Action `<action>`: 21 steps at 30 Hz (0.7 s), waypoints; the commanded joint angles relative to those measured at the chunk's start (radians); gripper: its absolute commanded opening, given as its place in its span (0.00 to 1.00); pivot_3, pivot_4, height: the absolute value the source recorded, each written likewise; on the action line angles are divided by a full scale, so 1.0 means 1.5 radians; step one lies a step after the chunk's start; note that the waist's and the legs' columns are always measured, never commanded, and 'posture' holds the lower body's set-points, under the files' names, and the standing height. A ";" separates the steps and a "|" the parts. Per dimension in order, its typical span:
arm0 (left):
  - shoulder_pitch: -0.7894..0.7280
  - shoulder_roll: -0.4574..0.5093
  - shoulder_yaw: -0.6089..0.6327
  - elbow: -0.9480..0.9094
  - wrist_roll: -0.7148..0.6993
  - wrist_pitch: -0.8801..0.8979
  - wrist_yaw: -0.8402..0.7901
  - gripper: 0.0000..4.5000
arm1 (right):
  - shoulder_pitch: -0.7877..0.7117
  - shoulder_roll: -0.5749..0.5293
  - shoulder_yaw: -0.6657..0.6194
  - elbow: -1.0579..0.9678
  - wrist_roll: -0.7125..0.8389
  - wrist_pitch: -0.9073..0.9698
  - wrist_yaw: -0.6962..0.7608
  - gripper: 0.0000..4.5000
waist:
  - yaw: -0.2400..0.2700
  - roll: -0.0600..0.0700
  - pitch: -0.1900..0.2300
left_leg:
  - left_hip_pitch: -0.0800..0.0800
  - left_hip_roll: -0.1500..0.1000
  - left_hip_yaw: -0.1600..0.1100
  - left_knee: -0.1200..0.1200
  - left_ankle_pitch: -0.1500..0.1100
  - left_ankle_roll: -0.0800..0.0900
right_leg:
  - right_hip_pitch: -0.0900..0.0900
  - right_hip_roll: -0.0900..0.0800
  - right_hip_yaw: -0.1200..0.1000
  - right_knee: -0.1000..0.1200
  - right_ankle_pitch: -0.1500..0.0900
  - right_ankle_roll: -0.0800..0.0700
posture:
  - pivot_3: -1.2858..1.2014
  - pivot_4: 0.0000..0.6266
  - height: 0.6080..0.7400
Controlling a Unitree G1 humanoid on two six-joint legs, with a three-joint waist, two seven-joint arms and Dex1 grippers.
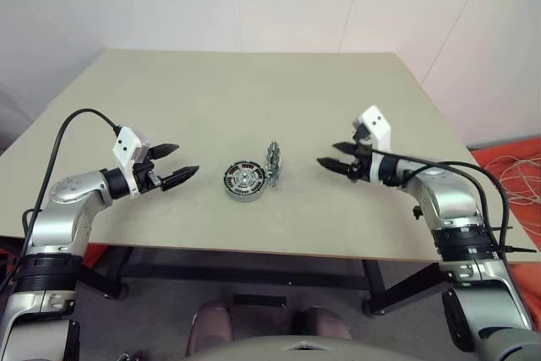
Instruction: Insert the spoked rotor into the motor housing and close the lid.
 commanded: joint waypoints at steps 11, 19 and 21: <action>0.055 -0.008 0.030 -0.043 -0.007 -0.029 0.008 1.00 | -0.102 0.099 0.083 -0.030 0.029 0.001 0.014 0.00 | 0.000 -0.001 0.000 | 0.001 0.000 -0.001 0.000 0.000 0.000 | 0.001 0.000 0.000 0.000 0.000 0.000 | 0.52 0.00 1.00; 0.087 -0.016 0.055 -0.067 -0.017 -0.021 0.031 1.00 | -0.133 0.189 0.143 0.025 0.017 -0.013 0.006 0.00 | -0.003 -0.001 0.000 | 0.000 0.000 -0.001 -0.001 0.000 0.000 | -0.001 0.000 0.000 0.000 0.002 -0.004 | 0.52 0.00 1.00; 0.089 -0.020 0.055 -0.072 -0.021 -0.018 0.038 1.00 | -0.141 0.209 0.159 0.065 0.000 -0.038 0.000 0.00 | -0.003 -0.001 0.000 | 0.000 0.000 -0.001 -0.001 0.000 0.000 | 0.000 0.000 0.000 0.000 0.000 0.000 | 0.52 0.00 1.00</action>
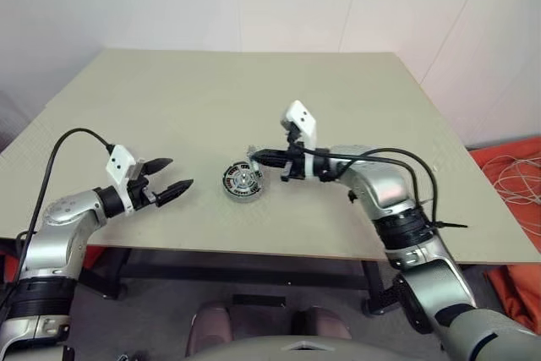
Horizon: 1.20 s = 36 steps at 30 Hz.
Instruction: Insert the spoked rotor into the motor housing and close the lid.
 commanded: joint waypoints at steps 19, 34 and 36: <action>0.047 -0.026 0.008 -0.091 -0.030 0.024 0.029 1.00 | -0.059 0.087 0.028 0.210 -0.072 -0.135 -0.002 0.00 | -0.001 0.000 0.000 | 0.002 0.000 0.000 0.000 0.000 0.000 | 0.002 0.000 0.000 0.000 0.000 0.000 | 0.52 0.00 1.00; 0.068 -0.038 0.007 -0.082 -0.043 0.005 0.005 1.00 | -0.018 0.022 0.026 0.078 -0.057 -0.092 0.041 0.65 | 0.000 -0.001 0.000 | 0.001 0.000 0.000 0.000 0.000 0.000 | 0.001 0.000 0.000 0.000 0.000 0.000 | 0.52 0.00 1.00; 0.068 -0.038 0.007 -0.081 -0.043 0.006 0.004 1.00 | -0.016 0.021 0.029 0.084 -0.060 -0.096 0.044 0.78 | 0.000 -0.001 0.000 | 0.001 0.000 0.000 0.000 0.000 0.000 | 0.001 0.000 0.000 0.000 0.000 0.000 | 0.52 0.00 1.00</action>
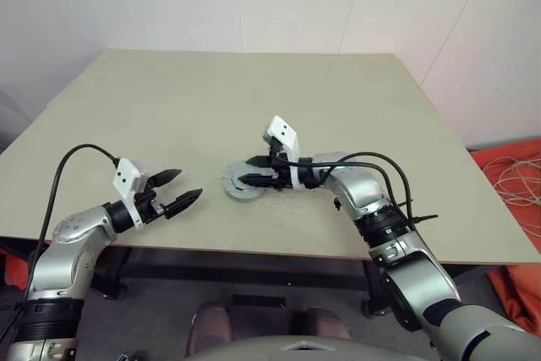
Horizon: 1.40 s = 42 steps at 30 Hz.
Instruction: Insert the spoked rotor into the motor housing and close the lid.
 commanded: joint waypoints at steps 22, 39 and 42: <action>0.027 0.008 0.017 -0.035 -0.024 0.001 -0.016 1.00 | -0.029 0.029 0.027 0.091 -0.057 -0.127 -0.021 0.96 | -0.001 0.000 0.000 | 0.000 0.000 0.000 0.000 0.000 0.000 | 0.000 0.000 0.000 0.000 0.000 0.000 | 0.52 0.00 1.00; 0.033 0.018 0.010 -0.035 -0.022 -0.001 -0.037 1.00 | -0.035 0.040 -0.010 0.046 -0.019 -0.101 -0.013 0.69 | -0.001 0.000 0.000 | -0.001 0.000 0.000 0.000 0.000 0.000 | -0.001 0.000 0.000 0.000 0.000 0.000 | 0.52 0.00 1.00; 0.031 0.018 0.010 -0.033 -0.021 -0.002 -0.038 1.00 | -0.037 0.037 -0.008 0.046 -0.028 -0.108 -0.023 0.69 | -0.001 0.000 0.000 | 0.000 0.000 0.000 0.000 0.000 0.000 | -0.001 0.000 0.000 0.000 0.000 0.000 | 0.52 0.00 1.00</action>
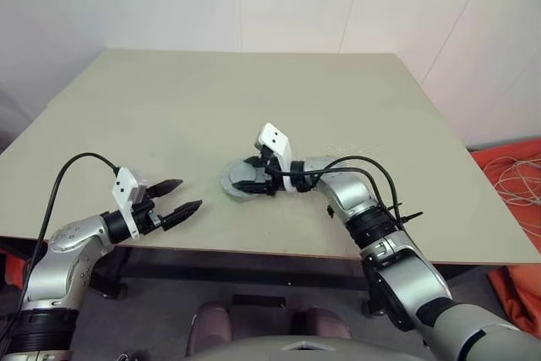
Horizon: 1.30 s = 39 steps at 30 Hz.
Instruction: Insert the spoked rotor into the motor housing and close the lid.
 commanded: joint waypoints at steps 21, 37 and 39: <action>-0.015 0.003 0.006 -0.017 -0.005 -0.008 -0.002 1.00 | -0.037 0.009 -0.014 0.022 -0.021 0.012 -0.054 0.69 | 0.000 0.000 0.000 | 0.000 0.000 0.000 0.000 0.000 0.000 | 0.000 0.000 0.000 0.000 0.000 0.000 | 0.52 0.00 1.00; -0.022 0.001 0.003 -0.012 -0.003 -0.010 -0.001 1.00 | -0.041 0.009 -0.003 0.039 -0.034 0.028 -0.058 0.69 | 0.000 0.000 0.000 | 0.000 0.000 0.000 0.000 0.000 0.000 | 0.000 0.000 0.000 0.000 0.000 0.000 | 0.52 0.00 1.00; -0.022 0.001 0.003 -0.012 -0.003 -0.010 -0.001 1.00 | -0.039 0.009 -0.001 0.038 -0.035 0.030 -0.054 0.69 | 0.000 0.000 0.000 | 0.000 0.000 0.000 0.000 0.000 0.000 | 0.000 0.000 0.000 0.000 0.000 0.000 | 0.52 0.00 1.00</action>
